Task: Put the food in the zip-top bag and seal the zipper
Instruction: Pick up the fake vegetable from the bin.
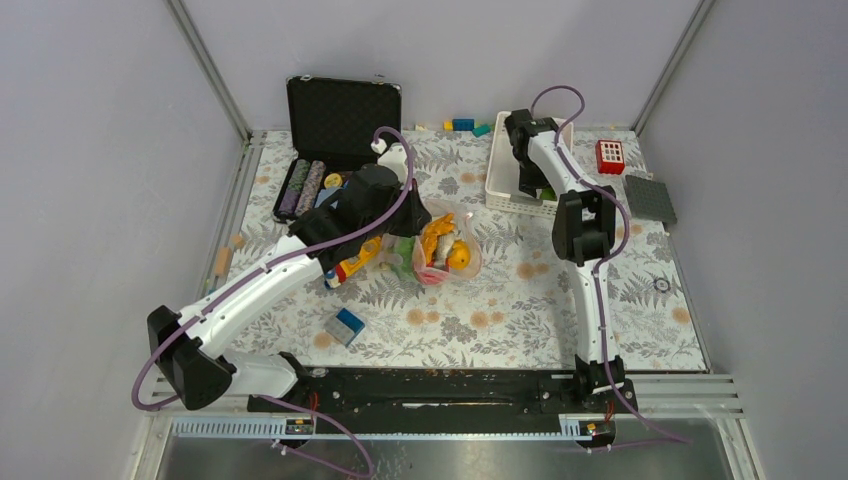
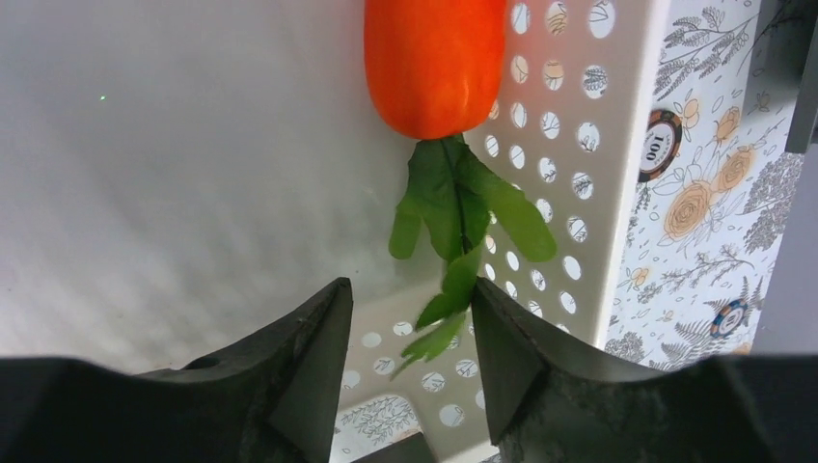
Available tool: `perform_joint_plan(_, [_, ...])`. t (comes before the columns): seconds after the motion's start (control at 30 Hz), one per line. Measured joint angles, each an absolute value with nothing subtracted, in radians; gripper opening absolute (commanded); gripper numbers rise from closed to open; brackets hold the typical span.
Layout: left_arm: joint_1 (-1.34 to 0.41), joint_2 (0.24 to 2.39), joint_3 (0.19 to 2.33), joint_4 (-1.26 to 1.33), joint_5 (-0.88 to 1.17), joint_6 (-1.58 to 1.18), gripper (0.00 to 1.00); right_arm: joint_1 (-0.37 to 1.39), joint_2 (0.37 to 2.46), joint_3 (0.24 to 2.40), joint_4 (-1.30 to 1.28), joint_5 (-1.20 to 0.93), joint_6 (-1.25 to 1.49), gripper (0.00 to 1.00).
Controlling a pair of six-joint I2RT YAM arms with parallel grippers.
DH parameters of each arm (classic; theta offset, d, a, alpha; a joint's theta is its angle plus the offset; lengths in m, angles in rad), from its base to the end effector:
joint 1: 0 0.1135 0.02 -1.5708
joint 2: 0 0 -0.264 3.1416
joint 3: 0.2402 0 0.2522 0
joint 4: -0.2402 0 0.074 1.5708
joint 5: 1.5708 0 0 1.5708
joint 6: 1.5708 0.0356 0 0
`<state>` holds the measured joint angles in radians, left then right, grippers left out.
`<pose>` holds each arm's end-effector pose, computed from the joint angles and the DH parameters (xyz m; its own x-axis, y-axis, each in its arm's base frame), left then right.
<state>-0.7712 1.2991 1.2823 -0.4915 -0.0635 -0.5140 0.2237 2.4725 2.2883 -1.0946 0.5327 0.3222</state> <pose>0.2101 -0.2010 0.3704 -0.6264 -0.0754 -0.7759 0.3995 0.8236 -0.4026 0.5003 0.0953 0.1911 -0.9011 0.0747 -0.4271 0.2497 0.8948 -0.3702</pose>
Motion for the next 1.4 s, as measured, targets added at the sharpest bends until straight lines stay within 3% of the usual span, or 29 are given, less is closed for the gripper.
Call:
perform_joint_plan(0.23, [-0.771, 1.312, 1.282, -0.476, -0.059, -0.514, 0.00, 0.201, 2.474, 2.297, -1.098, 0.533, 0.373, 0.37])
perform_joint_plan(0.53, [-0.769, 1.312, 1.282, -0.476, -0.056, -0.514, 0.00, 0.177, 2.474, 2.297, -1.107, 0.540, 0.416, 0.00])
perform_joint_plan(0.87, [-0.768, 1.312, 1.282, -0.475, -0.057, -0.514, 0.00, 0.176, 2.397, 2.222, -1.064, 0.517, 0.397, 0.00])
perform_joint_plan(1.13, [-0.768, 1.312, 1.276, -0.459, -0.056, -0.518, 0.00, 0.176, 2.018, 1.925, -0.879, 0.414, 0.344, 0.00])
perform_joint_plan(1.4, [-0.767, 1.312, 1.269, -0.452, -0.056, -0.522, 0.00, 0.176, 1.763, 1.800, -0.764, 0.233, 0.335, 0.00])
